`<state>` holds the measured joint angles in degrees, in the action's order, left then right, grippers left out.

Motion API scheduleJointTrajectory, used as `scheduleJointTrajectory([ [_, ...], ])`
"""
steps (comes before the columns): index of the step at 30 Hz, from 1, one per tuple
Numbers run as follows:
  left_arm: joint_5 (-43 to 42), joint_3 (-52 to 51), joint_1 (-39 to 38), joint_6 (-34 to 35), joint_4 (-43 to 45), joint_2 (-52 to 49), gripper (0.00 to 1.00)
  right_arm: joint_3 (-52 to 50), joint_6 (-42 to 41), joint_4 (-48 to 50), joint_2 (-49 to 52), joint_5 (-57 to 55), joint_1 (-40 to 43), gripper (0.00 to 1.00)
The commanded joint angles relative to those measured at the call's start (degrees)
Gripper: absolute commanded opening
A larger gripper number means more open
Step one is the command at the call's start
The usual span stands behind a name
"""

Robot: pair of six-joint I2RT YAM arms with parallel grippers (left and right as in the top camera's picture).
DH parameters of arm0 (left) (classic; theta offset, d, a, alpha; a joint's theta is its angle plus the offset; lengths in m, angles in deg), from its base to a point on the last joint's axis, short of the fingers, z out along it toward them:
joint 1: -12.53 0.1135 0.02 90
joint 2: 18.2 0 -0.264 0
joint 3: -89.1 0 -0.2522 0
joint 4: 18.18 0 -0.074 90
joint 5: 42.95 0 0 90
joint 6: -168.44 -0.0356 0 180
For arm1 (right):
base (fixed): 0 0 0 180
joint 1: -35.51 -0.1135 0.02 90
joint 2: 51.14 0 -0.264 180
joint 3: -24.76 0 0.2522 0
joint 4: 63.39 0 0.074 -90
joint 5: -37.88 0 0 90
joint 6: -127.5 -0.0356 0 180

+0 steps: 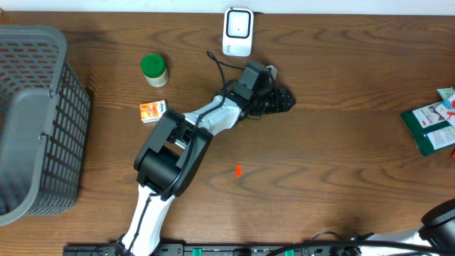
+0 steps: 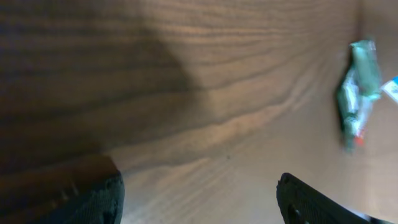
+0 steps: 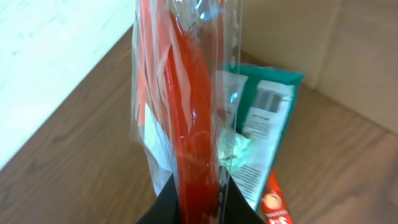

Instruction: Scan the item barcode

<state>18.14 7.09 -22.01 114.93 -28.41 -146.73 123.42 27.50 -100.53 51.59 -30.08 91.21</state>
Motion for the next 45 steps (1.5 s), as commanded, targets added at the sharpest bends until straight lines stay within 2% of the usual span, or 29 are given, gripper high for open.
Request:
scheduleJointTrajectory([
  [1,11.23,0.48,0.17,-7.08,-2.97,-0.68,0.79,0.07,-1.38,1.42,4.74,7.96,0.52,0.01],
  [11,16.83,4.83,0.17,-12.52,-9.09,-0.68,0.79,0.04,-1.92,3.45,15.5,11.72,0.55,0.01],
  [21,17.64,4.96,0.17,-12.52,-9.73,-0.57,0.79,0.07,-1.7,2.6,16.68,6.14,1.44,0.03],
  [25,17.66,4.96,0.17,-12.96,-10.21,0.31,0.79,0.07,-1.49,0.83,16.68,4.96,3.26,0.19],
  [27,17.88,4.96,0.17,-13.84,-10.23,1.05,0.79,0.07,-1.51,0.09,16.68,4.98,4.52,0.21],
  [29,18.08,4.96,0.17,-14.08,-10.21,1.9,0.79,0.07,-1.51,-0.57,16.68,4.98,5.79,0.32],
  [35,18.05,4.96,0.17,-14.21,-10.19,3.34,0.79,0.07,-0.81,-3.72,16.68,5.03,9.51,0.42],
  [37,18.05,4.96,0.17,-14.23,-10.19,3.56,0.79,0.07,0.0,-4.7,16.68,5.01,10.38,0.52],
  [42,18.05,4.96,0.17,-14.38,-10.21,4.57,0.79,0.07,0.61,-6.84,16.65,6.38,12.02,0.64],
  [45,18.05,4.96,0.15,-17.0,-10.4,6.08,0.79,0.07,2.84,-7.72,16.61,12.09,12.24,0.71],
])
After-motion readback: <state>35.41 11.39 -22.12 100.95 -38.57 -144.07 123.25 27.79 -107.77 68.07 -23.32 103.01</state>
